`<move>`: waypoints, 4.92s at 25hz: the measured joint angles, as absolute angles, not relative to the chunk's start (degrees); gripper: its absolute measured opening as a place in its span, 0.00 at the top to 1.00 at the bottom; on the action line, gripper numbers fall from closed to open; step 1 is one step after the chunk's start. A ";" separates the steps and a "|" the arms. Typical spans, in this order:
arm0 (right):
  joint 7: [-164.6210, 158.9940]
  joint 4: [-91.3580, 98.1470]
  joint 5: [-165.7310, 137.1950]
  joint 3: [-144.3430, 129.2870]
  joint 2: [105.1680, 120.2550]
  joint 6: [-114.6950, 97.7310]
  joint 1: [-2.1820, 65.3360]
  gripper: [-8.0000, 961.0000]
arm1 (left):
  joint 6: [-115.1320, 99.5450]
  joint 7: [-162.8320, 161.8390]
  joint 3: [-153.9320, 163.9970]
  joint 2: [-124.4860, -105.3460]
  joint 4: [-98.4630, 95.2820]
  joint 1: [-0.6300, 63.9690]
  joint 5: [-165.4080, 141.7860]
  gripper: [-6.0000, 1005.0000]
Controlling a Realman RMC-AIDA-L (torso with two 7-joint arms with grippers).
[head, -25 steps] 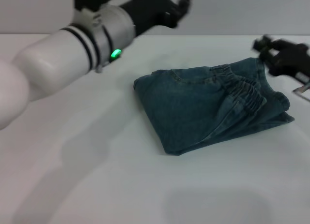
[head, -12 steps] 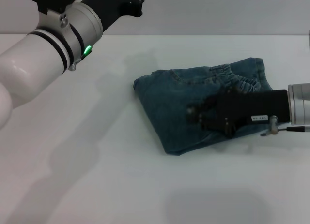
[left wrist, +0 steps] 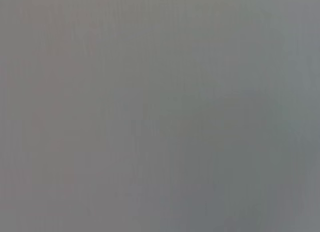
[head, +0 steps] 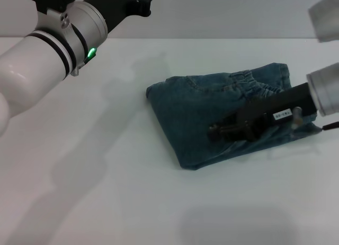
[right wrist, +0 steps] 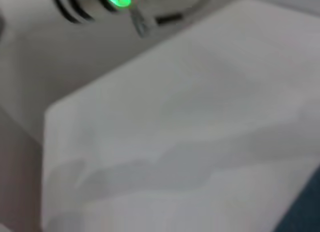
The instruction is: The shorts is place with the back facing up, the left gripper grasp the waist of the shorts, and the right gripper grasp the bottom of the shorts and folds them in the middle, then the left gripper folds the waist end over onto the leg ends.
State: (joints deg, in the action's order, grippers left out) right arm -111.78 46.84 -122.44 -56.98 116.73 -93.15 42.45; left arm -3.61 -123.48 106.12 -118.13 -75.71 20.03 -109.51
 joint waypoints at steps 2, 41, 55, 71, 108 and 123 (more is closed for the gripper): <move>-113.27 46.73 -126.19 -57.17 117.64 -90.74 43.74 0.78 | -3.62 -123.48 105.71 -118.13 -75.69 20.04 -109.51 1.00; -118.81 36.30 -124.88 -74.45 119.18 -78.71 47.45 0.78 | -3.67 -123.56 102.57 -118.13 -74.00 20.30 -109.51 1.00; -120.27 36.80 -124.85 -78.14 119.18 -73.95 47.99 0.78 | -3.70 -123.61 102.98 -118.22 -73.61 20.45 -109.51 1.00; -120.27 36.49 -125.07 -78.22 119.18 -70.57 49.83 0.78 | -3.60 -123.78 103.13 -118.30 -73.13 20.53 -109.51 1.00; -116.65 46.49 -122.36 -78.03 118.99 -71.69 45.22 0.78 | -3.89 -123.57 103.97 -118.16 -72.68 20.52 -109.51 1.00; -65.60 51.09 -72.94 -61.00 118.81 -86.04 17.89 0.79 | -1.99 -123.79 105.68 -118.29 -73.18 19.32 -109.31 1.00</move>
State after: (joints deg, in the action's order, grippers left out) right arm -65.60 51.09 -72.94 -61.00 118.81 -86.04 17.89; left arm -1.99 -123.79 105.68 -118.29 -73.18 19.32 -109.31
